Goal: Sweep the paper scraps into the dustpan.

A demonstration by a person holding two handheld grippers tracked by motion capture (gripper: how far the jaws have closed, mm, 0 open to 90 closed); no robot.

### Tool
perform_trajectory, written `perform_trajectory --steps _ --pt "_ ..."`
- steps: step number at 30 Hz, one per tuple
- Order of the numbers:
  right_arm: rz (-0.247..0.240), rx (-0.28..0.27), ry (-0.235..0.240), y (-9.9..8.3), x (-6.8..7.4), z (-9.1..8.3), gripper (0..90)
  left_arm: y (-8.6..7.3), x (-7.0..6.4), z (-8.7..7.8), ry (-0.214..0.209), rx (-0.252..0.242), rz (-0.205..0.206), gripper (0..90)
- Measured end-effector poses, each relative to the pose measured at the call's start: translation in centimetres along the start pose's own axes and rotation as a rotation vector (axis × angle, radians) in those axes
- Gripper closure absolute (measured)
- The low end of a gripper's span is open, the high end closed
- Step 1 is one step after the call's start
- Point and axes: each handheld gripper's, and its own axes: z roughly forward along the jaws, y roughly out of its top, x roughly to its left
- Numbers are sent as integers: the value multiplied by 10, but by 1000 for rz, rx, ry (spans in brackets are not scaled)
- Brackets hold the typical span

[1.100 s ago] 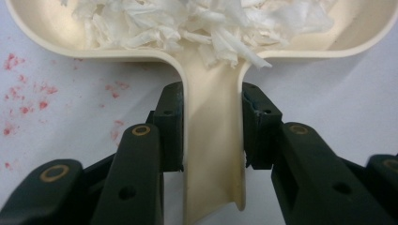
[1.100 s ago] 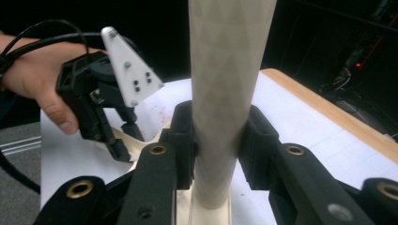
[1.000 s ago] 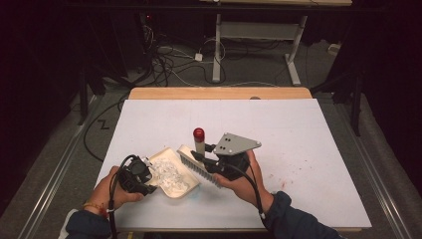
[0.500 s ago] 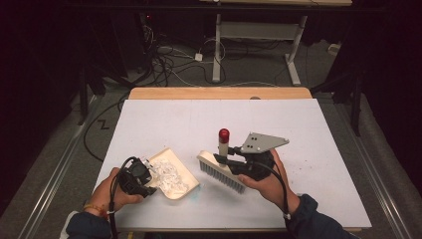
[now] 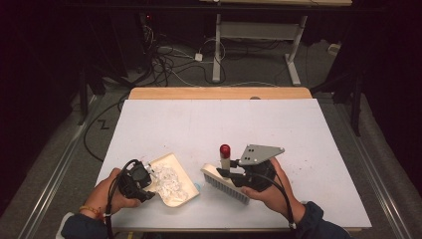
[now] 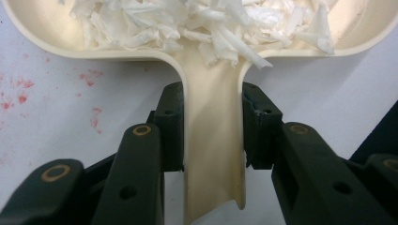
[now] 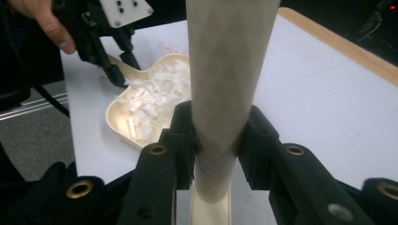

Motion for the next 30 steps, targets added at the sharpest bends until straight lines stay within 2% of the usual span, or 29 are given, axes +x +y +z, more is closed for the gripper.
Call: perform_trajectory --steps 8,12,15,18,25,30 --pt "-40 -13 47 14 26 22 705 4 -2 1 -3 -2 -6 632" --pt "-31 -49 59 19 31 26 706 3 -2 2 -9 -6 -6 633" --pt "-18 -100 51 22 28 19 706 2 -1 2 -14 -6 -5 633" --pt "-15 -121 45 26 22 10 706 2 -1 2 -19 -8 -10 633" --pt "-31 -112 23 26 18 -3 705 3 0 6 -28 -14 -30 633" --pt "-8 -118 -10 15 3 -20 706 2 3 8 -34 -38 -57 632"
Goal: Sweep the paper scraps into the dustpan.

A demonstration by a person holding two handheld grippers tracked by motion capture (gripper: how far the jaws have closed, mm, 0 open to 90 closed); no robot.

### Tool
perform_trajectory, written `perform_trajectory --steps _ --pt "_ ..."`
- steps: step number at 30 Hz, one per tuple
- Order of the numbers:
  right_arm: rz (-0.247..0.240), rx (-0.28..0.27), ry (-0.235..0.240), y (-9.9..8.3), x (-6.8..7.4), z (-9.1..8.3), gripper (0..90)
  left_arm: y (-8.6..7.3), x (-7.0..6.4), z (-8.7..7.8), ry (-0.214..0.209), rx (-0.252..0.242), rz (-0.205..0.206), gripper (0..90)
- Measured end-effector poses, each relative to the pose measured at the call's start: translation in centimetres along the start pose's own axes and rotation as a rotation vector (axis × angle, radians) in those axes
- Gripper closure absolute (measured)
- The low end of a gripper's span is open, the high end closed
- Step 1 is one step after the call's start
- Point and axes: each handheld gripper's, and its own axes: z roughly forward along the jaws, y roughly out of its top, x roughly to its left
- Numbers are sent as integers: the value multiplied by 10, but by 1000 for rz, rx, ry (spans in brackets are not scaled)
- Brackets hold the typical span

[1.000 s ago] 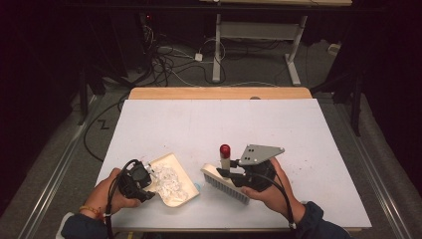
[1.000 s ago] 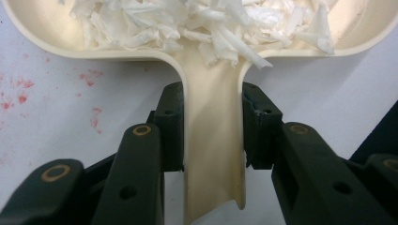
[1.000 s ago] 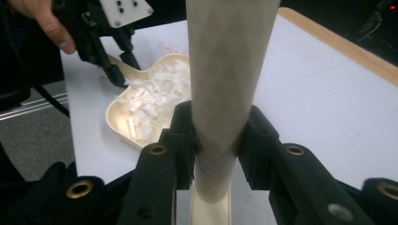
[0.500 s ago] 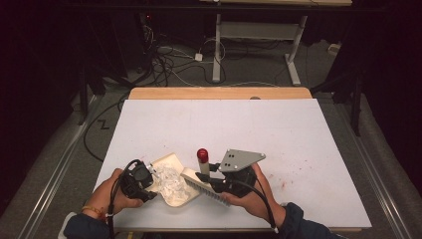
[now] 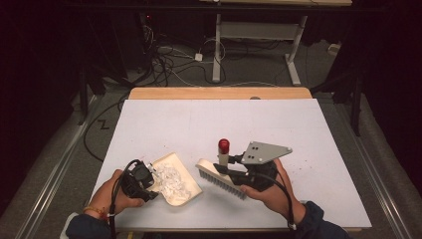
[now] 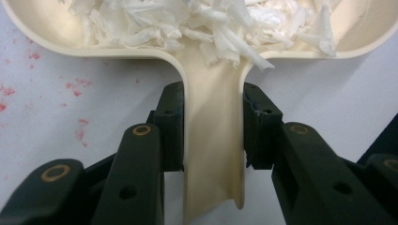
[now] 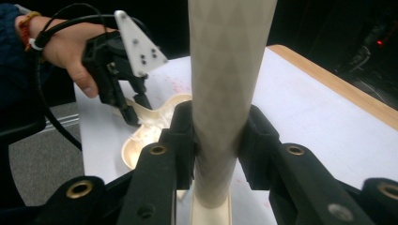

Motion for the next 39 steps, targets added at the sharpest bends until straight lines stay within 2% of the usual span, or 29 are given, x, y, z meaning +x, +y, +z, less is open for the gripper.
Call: perform_trajectory --steps 6,9,11,15,19,23,26,28,30,32,37,39 --pt "19 2 -46 -12 -23 -27 705 0 4 3 9 -27 -49 632" --pt "44 -3 -44 -19 -34 -41 705 1 7 3 31 -51 -82 631" --pt "51 5 -41 -23 -41 -49 705 1 9 5 47 -80 -124 631" --pt "65 11 -46 -33 -53 -67 705 1 11 7 55 -127 -179 631" --pt "102 20 -20 -42 -65 -86 705 1 13 9 68 -169 -232 630" --pt "126 45 14 -50 -75 -102 704 0 17 11 101 -221 -302 629" --pt "144 61 36 -55 -80 -111 704 1 18 12 125 -234 -326 628" --pt "142 80 40 -57 -82 -115 703 2 18 13 136 -239 -341 629" --pt "142 104 62 -59 -84 -117 703 3 19 14 146 -256 -377 629" --pt "145 118 82 -61 -86 -117 703 3 18 14 152 -258 -390 629" --pt "135 181 117 -66 -90 -105 702 6 13 16 172 -269 -427 621" --pt "141 190 127 -68 -94 -100 701 6 11 16 170 -286 -454 607"
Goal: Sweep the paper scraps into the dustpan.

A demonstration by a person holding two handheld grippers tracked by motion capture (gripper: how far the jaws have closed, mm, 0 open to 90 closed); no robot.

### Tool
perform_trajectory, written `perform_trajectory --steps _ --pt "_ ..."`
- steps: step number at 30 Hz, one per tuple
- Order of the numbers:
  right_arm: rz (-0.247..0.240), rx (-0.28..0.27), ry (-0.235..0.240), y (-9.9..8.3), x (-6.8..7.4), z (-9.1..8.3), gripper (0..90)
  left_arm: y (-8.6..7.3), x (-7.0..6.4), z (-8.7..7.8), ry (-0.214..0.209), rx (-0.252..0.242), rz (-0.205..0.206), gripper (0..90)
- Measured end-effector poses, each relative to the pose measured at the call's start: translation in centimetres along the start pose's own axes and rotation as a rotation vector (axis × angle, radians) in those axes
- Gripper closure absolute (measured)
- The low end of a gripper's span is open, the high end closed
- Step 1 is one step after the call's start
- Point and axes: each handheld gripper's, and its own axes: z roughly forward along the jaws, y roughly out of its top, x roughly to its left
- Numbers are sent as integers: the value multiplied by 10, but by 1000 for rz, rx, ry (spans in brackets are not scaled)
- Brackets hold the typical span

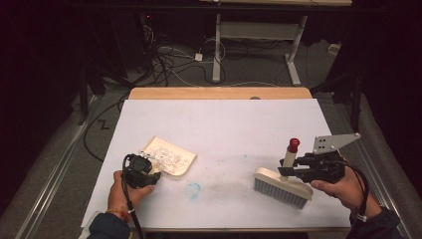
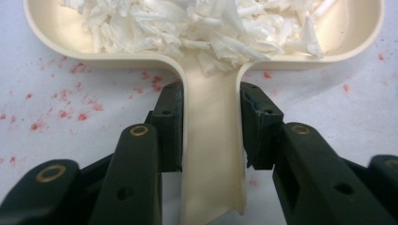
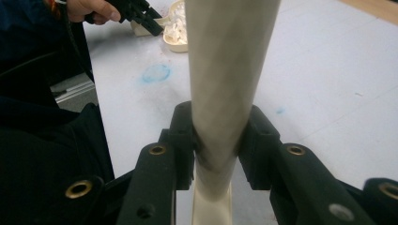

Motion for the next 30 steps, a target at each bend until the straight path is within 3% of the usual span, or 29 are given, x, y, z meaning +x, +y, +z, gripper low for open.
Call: perform_trajectory --steps 3,9,11,15,18,25,30 --pt "20 -5 8 0 -9 5 700 -1 -3 1 -2 -11 -28 541" --pt "56 -20 2 0 -26 10 696 -4 -9 0 -31 -14 -27 508" --pt "61 -21 -12 0 -29 11 689 -5 -14 0 -47 -10 -19 473" --pt "71 -23 -17 2 -34 14 688 -6 -21 -2 -35 -5 11 490" --pt "74 -23 -20 3 -36 16 685 -6 -23 -3 -60 -4 27 505" --pt "70 -30 -39 6 -34 20 683 -7 -30 -5 -75 4 64 510" --pt "74 -33 -87 7 -34 22 664 -8 -40 -7 -104 -11 106 483"
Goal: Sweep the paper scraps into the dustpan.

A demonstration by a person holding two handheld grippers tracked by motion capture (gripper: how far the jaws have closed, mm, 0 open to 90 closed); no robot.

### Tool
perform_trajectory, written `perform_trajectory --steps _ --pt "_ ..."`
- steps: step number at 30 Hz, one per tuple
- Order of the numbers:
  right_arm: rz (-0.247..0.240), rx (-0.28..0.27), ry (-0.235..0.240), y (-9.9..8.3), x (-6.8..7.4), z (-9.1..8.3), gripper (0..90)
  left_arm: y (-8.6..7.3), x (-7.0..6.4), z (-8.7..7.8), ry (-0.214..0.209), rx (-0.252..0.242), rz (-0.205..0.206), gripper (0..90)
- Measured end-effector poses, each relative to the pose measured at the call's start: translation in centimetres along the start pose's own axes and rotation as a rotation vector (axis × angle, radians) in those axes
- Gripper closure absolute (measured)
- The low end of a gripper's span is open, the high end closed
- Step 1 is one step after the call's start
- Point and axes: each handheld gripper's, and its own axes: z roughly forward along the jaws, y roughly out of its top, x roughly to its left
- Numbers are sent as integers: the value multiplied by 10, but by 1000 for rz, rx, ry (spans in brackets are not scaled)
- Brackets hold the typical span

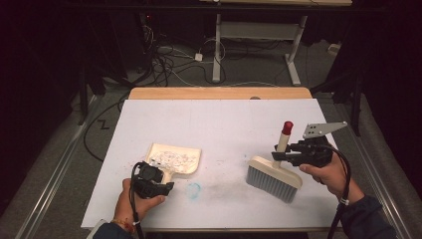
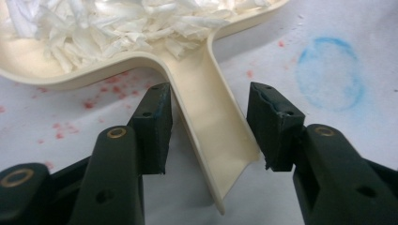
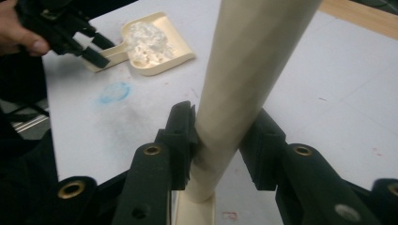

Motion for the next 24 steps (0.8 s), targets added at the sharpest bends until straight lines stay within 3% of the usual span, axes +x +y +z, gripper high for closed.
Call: perform_trajectory --steps 4,7,10,12,15,18,22,24 --pt "15 -6 -40 1 -3 1 656 0 -7 -2 -17 -17 31 479" --pt "24 -13 -31 3 -5 2 674 1 -9 -4 -41 -31 42 481" --pt "20 -2 -34 5 -8 3 664 1 -10 -4 -27 -44 61 451" --pt "16 11 -73 7 -10 3 638 2 -11 -5 -8 -53 89 440" --pt "24 13 -111 10 -16 6 616 4 -14 -11 49 -131 158 350" --pt "53 7 -143 14 -24 11 598 5 -14 -20 85 -247 212 223" --pt "106 -29 -211 20 -36 16 564 7 -12 -27 119 -352 274 186" --pt "105 -38 -284 22 -38 18 522 7 -9 -29 120 -389 281 178"
